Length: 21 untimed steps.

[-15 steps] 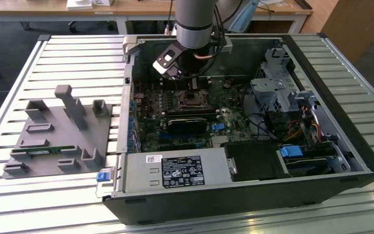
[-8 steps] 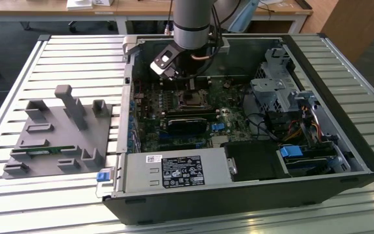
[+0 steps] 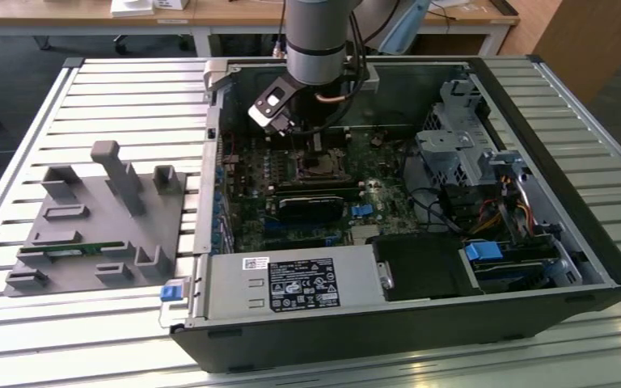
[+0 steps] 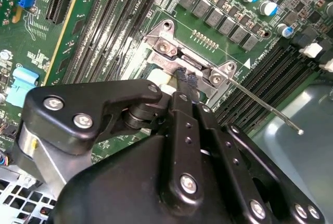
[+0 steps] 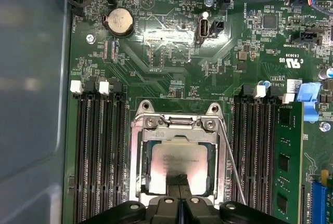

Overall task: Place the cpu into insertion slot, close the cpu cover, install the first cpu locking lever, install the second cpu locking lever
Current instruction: 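Close the cpu cover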

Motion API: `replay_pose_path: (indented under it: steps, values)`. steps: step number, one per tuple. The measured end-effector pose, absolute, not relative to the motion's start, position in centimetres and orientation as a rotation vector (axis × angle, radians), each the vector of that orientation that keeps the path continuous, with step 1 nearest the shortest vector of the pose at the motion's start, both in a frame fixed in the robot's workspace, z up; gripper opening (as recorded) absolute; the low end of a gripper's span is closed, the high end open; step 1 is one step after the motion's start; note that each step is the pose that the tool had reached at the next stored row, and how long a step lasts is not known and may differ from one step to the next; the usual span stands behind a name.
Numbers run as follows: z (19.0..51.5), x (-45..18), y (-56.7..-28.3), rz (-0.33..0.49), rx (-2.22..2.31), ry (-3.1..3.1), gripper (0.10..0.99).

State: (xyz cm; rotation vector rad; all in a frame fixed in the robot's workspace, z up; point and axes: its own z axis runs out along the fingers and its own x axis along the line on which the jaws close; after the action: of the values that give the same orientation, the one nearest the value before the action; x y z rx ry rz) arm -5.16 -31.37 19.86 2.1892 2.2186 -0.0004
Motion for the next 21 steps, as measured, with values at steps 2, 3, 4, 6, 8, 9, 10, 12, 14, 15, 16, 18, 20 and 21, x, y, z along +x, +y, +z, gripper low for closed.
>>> replay_pose_path:
  steps: [2,3,4,6,8,9,10,12,14,15,16,18,20,21]
  values:
    - [19.84,-5.15,-31.36,0.001,2.189,2.219,0.106]
    - [19.88,-5.15,-31.35,0.003,2.19,2.219,0.106]
    - [19.96,-5.13,-31.33,0.005,2.19,2.219,0.106]
    - [20.22,-5.14,-31.34,0.003,2.189,2.219,0.106]
    - [20.46,-5.15,-31.35,0.003,2.189,2.219,0.106]
    - [20.53,-5.15,-31.35,0.002,2.189,2.219,0.106]
    - [20.59,-5.15,-31.35,0.002,2.189,2.219,0.106]
    - [20.62,-5.14,-31.35,0.003,2.189,2.219,0.106]
    - [20.63,-5.01,-31.35,0.002,2.189,2.219,0.106]
    - [20.63,-4.92,-31.35,0.002,2.189,2.219,0.106]
    - [20.63,-4.83,-31.35,0.002,2.189,2.219,0.106]
    - [20.63,-4.66,-31.35,0.002,2.189,2.219,0.106]
    - [20.63,-4.41,-31.35,0.002,2.189,2.219,0.106]
    - [20.63,-4.28,-31.35,0.002,2.189,2.219,0.106]
